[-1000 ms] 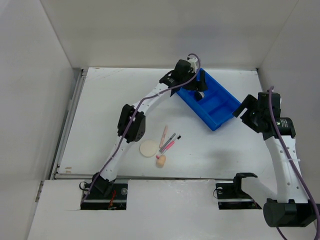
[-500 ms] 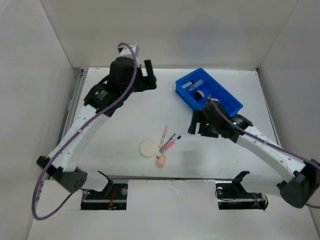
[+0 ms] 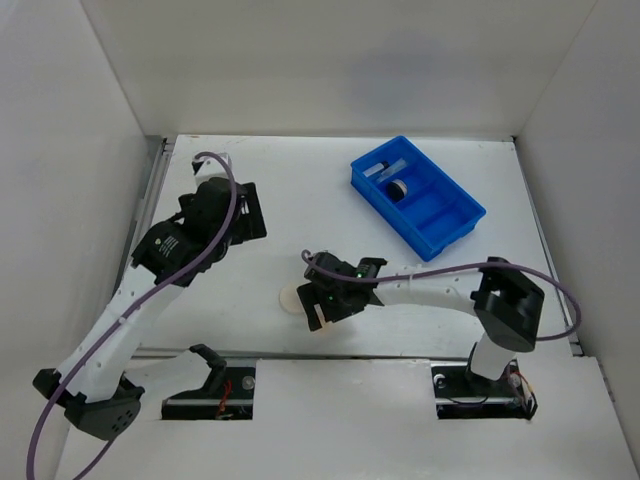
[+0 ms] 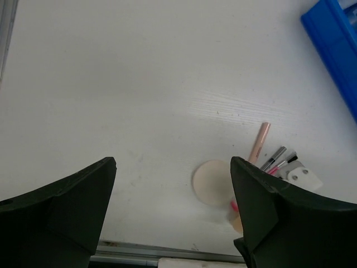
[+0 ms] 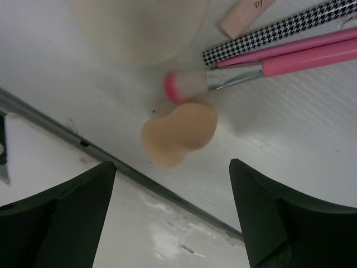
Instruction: Organize the makeup
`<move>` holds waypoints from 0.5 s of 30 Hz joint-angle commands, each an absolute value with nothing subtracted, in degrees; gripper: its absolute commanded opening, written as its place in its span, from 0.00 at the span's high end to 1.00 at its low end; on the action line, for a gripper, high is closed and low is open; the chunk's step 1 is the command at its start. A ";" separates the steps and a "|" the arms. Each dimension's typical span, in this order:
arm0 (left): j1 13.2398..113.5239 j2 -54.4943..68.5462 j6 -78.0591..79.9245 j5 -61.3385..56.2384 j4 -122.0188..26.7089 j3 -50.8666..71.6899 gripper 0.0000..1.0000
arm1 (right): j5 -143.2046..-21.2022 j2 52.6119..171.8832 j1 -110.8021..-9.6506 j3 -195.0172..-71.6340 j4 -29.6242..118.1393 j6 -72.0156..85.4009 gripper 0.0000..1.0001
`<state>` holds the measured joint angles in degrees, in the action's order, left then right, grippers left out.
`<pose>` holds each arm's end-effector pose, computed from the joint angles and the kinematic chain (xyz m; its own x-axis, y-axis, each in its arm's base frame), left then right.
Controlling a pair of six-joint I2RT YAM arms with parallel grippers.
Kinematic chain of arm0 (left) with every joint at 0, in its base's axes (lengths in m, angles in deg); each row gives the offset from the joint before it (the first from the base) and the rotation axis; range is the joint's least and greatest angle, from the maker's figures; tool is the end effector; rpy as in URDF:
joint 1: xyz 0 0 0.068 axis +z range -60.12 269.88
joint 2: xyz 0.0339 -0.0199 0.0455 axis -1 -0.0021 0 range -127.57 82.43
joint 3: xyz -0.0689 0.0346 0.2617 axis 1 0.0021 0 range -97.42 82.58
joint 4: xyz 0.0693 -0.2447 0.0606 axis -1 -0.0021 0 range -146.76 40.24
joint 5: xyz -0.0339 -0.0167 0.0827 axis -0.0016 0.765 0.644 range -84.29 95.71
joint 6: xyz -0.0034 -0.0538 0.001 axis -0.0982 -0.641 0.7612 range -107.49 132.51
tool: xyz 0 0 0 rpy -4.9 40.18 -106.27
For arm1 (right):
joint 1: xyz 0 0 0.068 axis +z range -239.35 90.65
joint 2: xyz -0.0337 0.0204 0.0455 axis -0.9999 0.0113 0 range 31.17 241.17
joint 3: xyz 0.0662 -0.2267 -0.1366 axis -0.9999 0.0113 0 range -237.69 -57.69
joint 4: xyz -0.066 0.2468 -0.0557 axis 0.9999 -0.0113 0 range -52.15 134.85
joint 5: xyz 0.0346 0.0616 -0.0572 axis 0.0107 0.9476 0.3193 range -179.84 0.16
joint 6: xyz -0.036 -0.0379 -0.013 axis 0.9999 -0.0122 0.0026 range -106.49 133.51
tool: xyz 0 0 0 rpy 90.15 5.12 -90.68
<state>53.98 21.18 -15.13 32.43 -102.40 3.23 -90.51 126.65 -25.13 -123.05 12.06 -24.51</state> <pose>0.1668 -0.1011 0.4181 -0.5107 -0.1419 -0.8480 -0.0149 0.9876 -0.1563 0.1470 0.3035 0.2077 -0.8582 -0.3610 -0.3650 -0.4692 0.8401 0.2722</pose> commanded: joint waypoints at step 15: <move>53.85 21.79 -15.18 35.68 -104.08 3.83 0.19 | -96.87 131.90 -24.93 -127.65 13.75 -26.92 0.76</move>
